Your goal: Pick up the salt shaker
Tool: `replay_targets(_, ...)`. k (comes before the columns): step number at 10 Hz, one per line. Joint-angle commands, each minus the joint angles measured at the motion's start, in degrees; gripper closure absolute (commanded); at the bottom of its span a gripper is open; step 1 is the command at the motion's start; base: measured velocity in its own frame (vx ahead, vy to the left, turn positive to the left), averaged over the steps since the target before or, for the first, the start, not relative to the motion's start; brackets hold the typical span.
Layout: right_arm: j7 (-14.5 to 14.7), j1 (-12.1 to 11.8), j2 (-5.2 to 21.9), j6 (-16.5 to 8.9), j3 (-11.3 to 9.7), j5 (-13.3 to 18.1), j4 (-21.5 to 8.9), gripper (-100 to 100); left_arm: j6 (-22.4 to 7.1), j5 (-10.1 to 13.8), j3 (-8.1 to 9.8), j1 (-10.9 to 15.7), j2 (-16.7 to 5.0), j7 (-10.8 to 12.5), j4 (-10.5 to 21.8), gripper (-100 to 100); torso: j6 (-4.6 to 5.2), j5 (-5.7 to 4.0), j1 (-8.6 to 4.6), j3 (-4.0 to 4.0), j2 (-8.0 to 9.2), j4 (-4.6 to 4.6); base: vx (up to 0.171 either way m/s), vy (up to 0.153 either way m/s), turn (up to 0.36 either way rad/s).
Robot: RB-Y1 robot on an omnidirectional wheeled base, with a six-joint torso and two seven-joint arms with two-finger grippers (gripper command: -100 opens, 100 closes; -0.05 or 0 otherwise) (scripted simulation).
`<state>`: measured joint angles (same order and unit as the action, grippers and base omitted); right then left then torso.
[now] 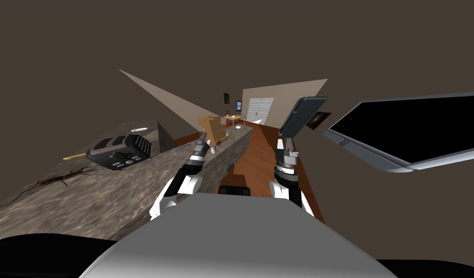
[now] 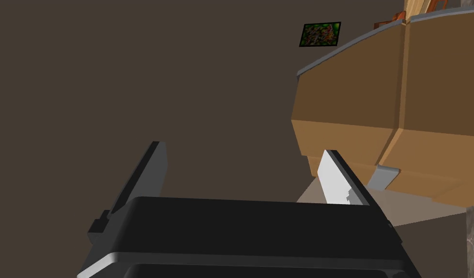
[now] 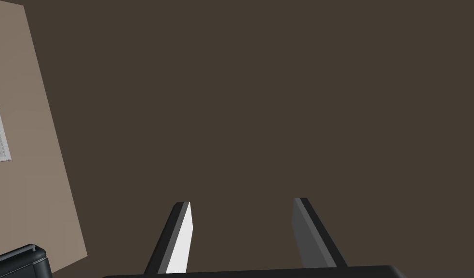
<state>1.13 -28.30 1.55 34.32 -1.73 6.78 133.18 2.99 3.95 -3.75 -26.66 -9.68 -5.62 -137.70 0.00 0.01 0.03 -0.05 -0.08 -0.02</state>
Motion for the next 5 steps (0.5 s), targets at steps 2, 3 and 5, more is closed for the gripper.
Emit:
replay_targets(2, 0.00, 0.00, 0.00, 0.00, 0.00, 0.00, 0.00, 0, -3.95, 0.53, -0.45, 0.45, -0.35, -0.55, -0.53, -100, 0.00, 0.00, 0.00, 0.00, -0.01, 0.00, 0.020, 0.006, -0.007)
replay_targets(3, 0.00, 0.00, 0.00, 0.00, 0.00, 0.00, 0.00, 0, -5.82, 1.04, -0.81, 0.74, -0.70, -0.99, -1.09, -100, 0.00, 0.00, -0.01, 0.00, 0.00, 0.00, 0.021, 0.002, -0.009)
replay_targets(5, 0.00, 0.00, 0.00, 0.00, 0.00, 0.00, 0.00, 0, -8.94, 1.57, -1.15, 1.04, -1.04, -1.46, -1.65, -100, 0.00, 0.00, -0.02, 0.00, 0.00, 0.00, 0.020, 0.006, -0.006)
